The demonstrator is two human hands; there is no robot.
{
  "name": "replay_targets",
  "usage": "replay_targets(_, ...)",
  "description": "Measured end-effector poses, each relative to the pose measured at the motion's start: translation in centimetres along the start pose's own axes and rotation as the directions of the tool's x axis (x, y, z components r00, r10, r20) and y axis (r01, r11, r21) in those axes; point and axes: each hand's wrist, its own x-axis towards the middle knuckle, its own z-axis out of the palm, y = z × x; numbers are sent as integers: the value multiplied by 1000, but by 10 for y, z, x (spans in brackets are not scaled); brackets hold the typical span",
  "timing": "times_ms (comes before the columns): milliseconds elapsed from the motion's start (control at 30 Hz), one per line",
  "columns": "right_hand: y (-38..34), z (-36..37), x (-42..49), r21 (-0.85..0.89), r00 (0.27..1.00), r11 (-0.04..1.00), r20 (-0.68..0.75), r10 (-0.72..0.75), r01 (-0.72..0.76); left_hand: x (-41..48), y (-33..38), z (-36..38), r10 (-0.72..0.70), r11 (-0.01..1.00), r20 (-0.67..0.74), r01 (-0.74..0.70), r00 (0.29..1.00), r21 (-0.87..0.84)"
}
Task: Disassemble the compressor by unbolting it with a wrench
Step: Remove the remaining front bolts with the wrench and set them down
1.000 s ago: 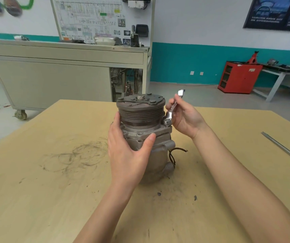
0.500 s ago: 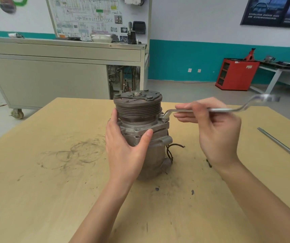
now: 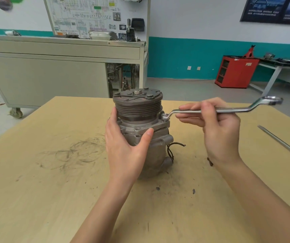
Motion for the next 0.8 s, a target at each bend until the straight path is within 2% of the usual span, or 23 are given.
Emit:
replay_targets(67,11,-5,15,198,975,955,0,223,-219,0,1,0,0,1000,4,0,1000,-2)
replay_targets(133,26,-8,36,326,899,840,109,423,-435,0,1,0,-3,1000,5,4,1000,-3)
replay_targets(167,33,-8,46,323,853,790,181,489,-521,0,1,0,-5,1000,6,5,1000,-3)
replay_targets(233,48,-3,63,233,770,739,302,562,-632,0,1,0,-7,1000,6,7,1000,-2)
replay_targets(300,62,4,72,155,714,718,371,594,-678,0,2,0,-6,1000,5,6,1000,1)
replay_targets(400,69,8,74,177,685,683,407,605,-709,-1,2,-1,-2,1000,8,2,1000,-1)
replay_targets(500,53,7,74,420,744,617,307,593,-665,-1,2,-1,-7,1000,12,7,1000,-2)
replay_targets(533,44,6,74,485,775,619,239,586,-618,-1,2,-1,-9,1000,12,9,1000,-3)
replay_targets(600,24,3,73,515,839,695,95,535,-501,0,1,0,-10,1000,13,10,1000,-12)
replay_targets(667,4,2,65,405,907,829,3,421,-386,0,0,0,-5,1000,13,5,1000,-15)
replay_targets(733,-13,3,49,186,965,951,-37,259,-248,0,0,0,-2,1000,11,2,1000,-12)
replay_targets(800,-24,5,30,-21,996,996,-25,87,-88,-1,0,0,2,1000,8,-2,1000,-11)
